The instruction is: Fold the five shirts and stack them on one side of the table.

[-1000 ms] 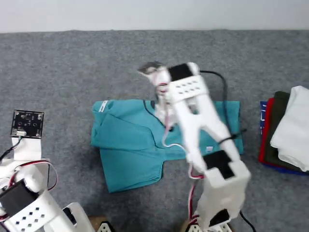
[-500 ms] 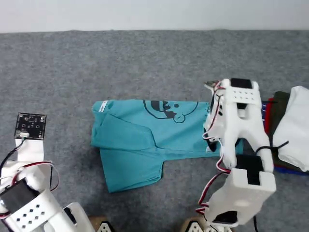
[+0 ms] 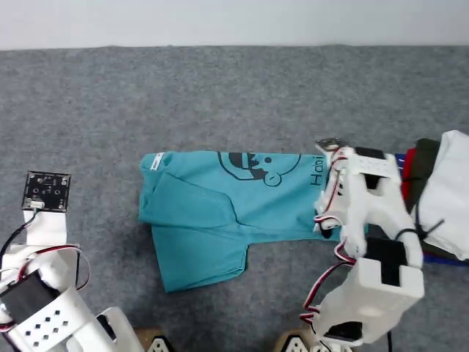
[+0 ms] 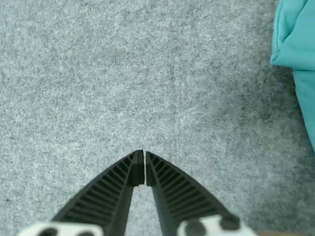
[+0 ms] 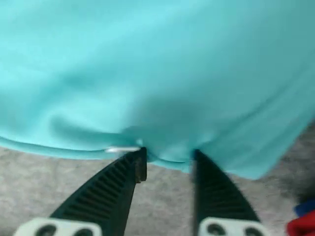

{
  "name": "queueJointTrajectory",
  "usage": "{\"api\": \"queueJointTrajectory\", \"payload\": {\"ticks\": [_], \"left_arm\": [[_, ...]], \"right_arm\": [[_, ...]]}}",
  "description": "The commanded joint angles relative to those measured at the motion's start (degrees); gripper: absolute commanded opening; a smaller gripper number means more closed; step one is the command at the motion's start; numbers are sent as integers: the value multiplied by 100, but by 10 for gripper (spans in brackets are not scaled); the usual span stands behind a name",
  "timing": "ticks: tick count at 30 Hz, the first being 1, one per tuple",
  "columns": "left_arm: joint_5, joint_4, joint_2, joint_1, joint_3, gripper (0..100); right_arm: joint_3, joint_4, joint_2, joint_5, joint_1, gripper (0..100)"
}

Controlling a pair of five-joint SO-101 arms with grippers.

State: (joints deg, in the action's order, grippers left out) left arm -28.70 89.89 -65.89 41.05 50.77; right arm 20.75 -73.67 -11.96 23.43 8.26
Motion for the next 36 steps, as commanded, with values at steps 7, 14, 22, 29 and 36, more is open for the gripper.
{"api": "queueJointTrajectory", "payload": {"ticks": [7, 14, 22, 29, 36], "left_arm": [[-44, -97, -26, -9, -22, 14], [-44, -97, -26, -9, -22, 14], [-44, -114, 9, -9, -13, 14], [-44, -123, 9, -9, -13, 14], [-44, -123, 9, -9, -13, 14]], "right_arm": [[-97, 136, 303, 1073, 637, 9], [-712, -365, 303, 1679, 1138, 9], [-809, -936, 295, 1415, 927, 110], [-791, -796, 224, 1055, 646, 105], [-642, -374, -479, 985, 664, 102]]}}
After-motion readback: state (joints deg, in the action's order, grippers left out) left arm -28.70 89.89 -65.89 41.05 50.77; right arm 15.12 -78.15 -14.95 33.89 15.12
